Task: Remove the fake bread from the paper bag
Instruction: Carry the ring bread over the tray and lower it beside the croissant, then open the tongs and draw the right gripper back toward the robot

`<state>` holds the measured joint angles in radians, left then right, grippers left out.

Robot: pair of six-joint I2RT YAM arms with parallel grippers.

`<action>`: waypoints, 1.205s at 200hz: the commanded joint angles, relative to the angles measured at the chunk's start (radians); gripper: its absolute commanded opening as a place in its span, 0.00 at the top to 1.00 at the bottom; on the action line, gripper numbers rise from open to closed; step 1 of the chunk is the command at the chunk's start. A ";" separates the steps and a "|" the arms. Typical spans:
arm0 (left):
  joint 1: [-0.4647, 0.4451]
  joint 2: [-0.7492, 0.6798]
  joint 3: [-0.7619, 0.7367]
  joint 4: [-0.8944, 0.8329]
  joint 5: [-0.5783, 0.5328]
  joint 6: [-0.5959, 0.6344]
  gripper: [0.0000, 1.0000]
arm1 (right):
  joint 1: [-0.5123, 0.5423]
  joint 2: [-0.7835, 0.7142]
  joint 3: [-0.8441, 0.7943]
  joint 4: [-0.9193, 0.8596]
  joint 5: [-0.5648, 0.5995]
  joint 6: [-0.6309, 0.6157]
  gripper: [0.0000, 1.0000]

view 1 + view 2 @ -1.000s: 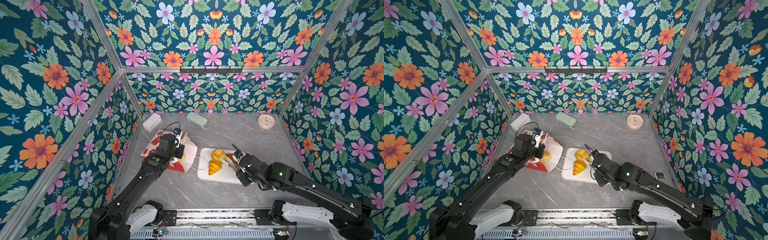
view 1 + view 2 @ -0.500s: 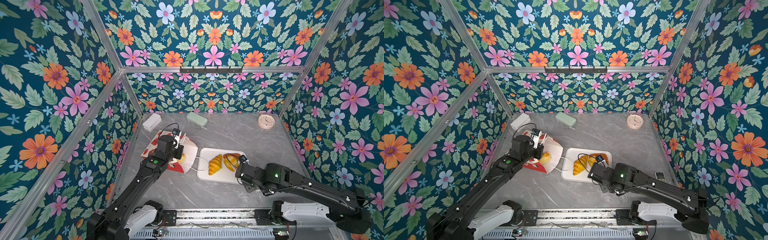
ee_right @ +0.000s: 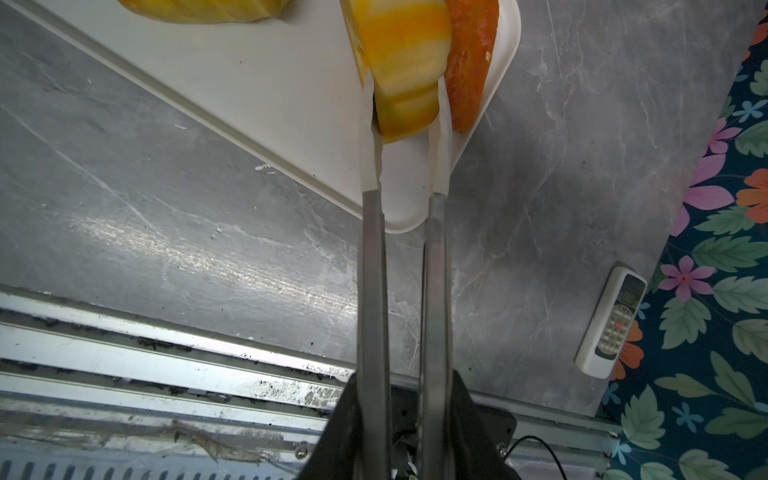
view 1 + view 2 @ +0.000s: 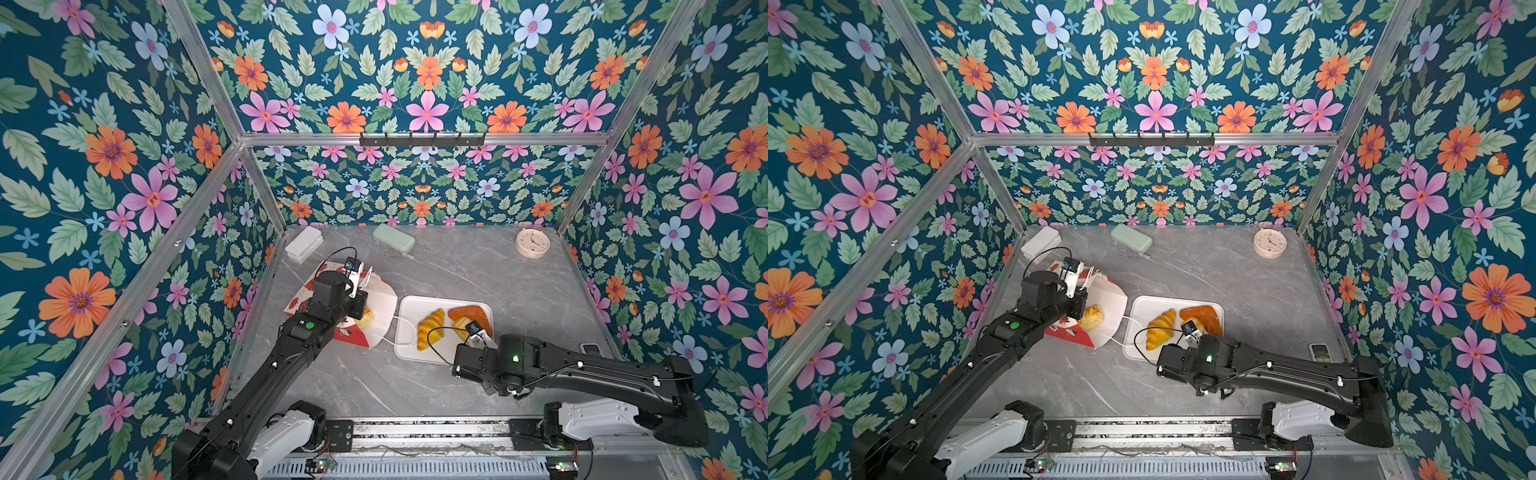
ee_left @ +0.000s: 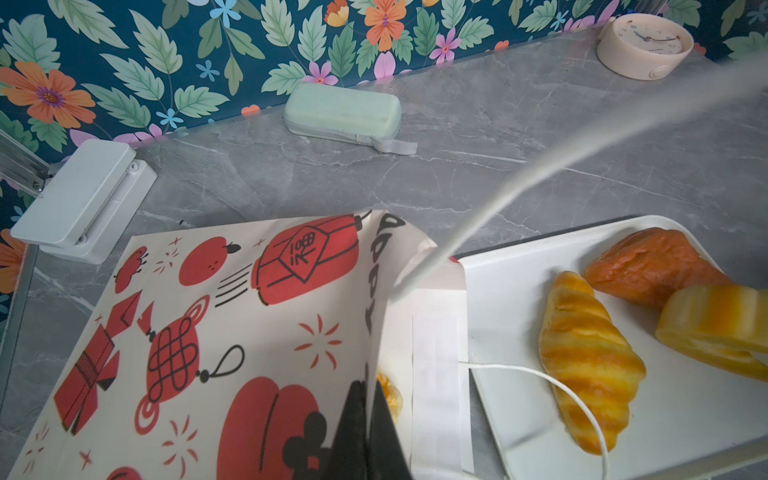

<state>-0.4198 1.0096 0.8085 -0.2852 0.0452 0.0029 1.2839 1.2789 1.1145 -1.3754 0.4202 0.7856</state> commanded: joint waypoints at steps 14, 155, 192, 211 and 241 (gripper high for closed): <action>0.000 -0.009 -0.005 0.021 0.016 -0.001 1.00 | 0.035 0.030 0.003 -0.046 -0.013 0.020 0.78; 0.000 -0.033 -0.011 0.026 0.042 -0.009 1.00 | 0.181 0.113 0.055 0.031 -0.074 0.052 0.60; 0.000 -0.044 -0.013 0.026 0.048 -0.011 1.00 | 0.182 0.059 0.029 0.060 -0.105 0.054 0.59; 0.000 -0.053 -0.017 0.026 0.048 -0.011 1.00 | 0.182 0.042 0.030 0.041 -0.097 0.067 0.59; -0.001 -0.054 -0.017 0.027 0.051 -0.011 1.00 | 0.181 0.000 0.057 0.033 -0.068 0.077 0.59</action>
<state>-0.4198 0.9581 0.7925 -0.2848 0.0803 -0.0010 1.4651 1.3079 1.1496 -1.3334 0.3187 0.8352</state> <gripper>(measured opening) 0.051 0.412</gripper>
